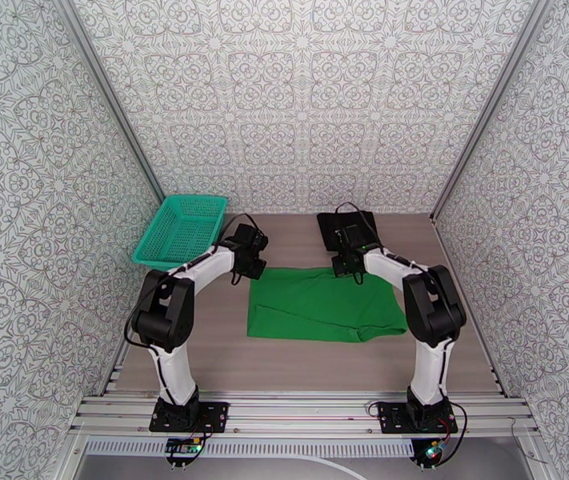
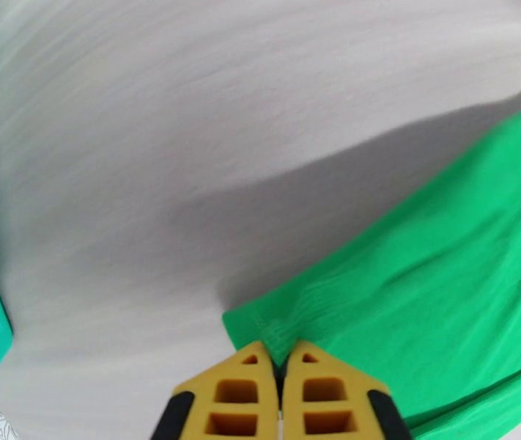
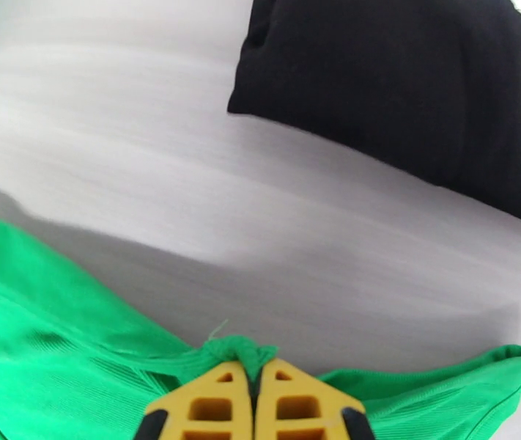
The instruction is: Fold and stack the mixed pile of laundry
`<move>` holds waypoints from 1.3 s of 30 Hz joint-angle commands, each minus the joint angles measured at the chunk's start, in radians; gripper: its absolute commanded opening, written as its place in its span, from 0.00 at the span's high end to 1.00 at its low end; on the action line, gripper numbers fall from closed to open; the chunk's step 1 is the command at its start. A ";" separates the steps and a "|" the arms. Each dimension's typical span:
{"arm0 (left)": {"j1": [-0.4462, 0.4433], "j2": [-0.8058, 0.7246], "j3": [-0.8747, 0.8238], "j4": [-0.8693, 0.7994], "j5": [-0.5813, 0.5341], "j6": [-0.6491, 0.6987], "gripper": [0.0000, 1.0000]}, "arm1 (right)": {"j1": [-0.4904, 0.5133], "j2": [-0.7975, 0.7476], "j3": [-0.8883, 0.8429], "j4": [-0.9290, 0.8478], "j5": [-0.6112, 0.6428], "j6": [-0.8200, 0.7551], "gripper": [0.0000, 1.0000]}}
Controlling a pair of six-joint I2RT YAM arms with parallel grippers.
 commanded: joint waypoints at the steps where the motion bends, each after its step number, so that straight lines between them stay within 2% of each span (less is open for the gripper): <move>1: -0.010 -0.063 -0.047 0.066 -0.025 -0.040 1.00 | 0.016 -0.051 -0.067 0.128 0.021 0.043 1.00; 20: -0.078 -0.241 -0.301 0.200 -0.113 -0.143 1.00 | 0.071 -0.234 -0.440 0.504 0.139 0.112 1.00; 28: -0.103 -0.264 -0.370 0.222 -0.159 -0.182 1.00 | 0.101 -0.259 -0.493 0.546 0.163 0.113 1.00; 36: -0.111 -0.282 -0.421 0.228 -0.179 -0.220 1.00 | 0.129 -0.271 -0.573 0.604 0.225 0.206 1.00; 39: -0.116 -0.280 -0.437 0.227 -0.179 -0.235 0.99 | 0.136 -0.268 -0.623 0.643 0.229 0.246 0.94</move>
